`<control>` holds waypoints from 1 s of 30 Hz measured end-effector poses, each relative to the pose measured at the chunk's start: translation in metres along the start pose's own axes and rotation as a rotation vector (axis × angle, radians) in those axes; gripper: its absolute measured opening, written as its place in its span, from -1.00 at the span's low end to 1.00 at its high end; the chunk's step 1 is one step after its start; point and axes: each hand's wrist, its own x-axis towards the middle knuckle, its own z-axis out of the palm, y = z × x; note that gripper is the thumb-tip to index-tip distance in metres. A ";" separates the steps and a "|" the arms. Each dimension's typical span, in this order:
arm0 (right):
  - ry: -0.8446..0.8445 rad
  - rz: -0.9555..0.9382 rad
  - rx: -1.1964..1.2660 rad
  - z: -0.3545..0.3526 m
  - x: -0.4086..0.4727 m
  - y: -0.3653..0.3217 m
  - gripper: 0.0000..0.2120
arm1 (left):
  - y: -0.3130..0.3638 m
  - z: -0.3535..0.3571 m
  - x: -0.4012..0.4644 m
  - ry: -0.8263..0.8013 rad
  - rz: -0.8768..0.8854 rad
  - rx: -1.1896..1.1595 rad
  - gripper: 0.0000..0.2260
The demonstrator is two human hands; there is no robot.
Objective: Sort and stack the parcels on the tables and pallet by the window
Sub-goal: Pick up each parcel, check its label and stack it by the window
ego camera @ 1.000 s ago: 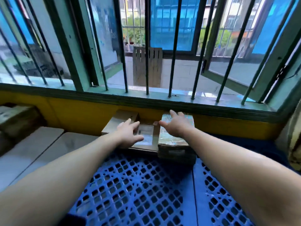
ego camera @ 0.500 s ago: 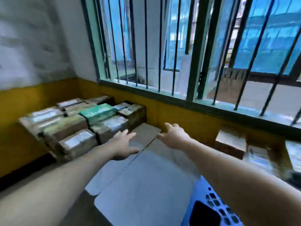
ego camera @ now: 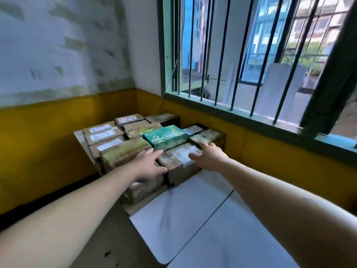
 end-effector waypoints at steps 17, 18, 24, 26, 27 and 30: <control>0.034 0.163 0.005 0.057 0.211 -0.088 -0.25 | -0.138 -0.061 0.221 -0.049 0.134 -0.070 -0.31; 0.050 0.186 0.003 0.061 0.220 -0.094 -0.26 | -0.146 -0.064 0.233 -0.065 0.166 -0.082 -0.31; 0.079 0.350 0.032 0.075 0.252 -0.118 -0.27 | -0.169 -0.084 0.294 -0.169 0.333 -0.079 -0.34; 0.086 0.409 0.043 0.073 0.261 -0.115 -0.29 | -0.165 -0.087 0.317 -0.176 0.375 -0.095 -0.34; 0.094 0.434 0.043 0.071 0.266 -0.112 -0.29 | -0.161 -0.086 0.329 -0.187 0.393 -0.109 -0.34; 0.112 0.496 0.037 0.066 0.282 -0.096 -0.29 | -0.147 -0.076 0.366 -0.240 0.424 -0.118 -0.33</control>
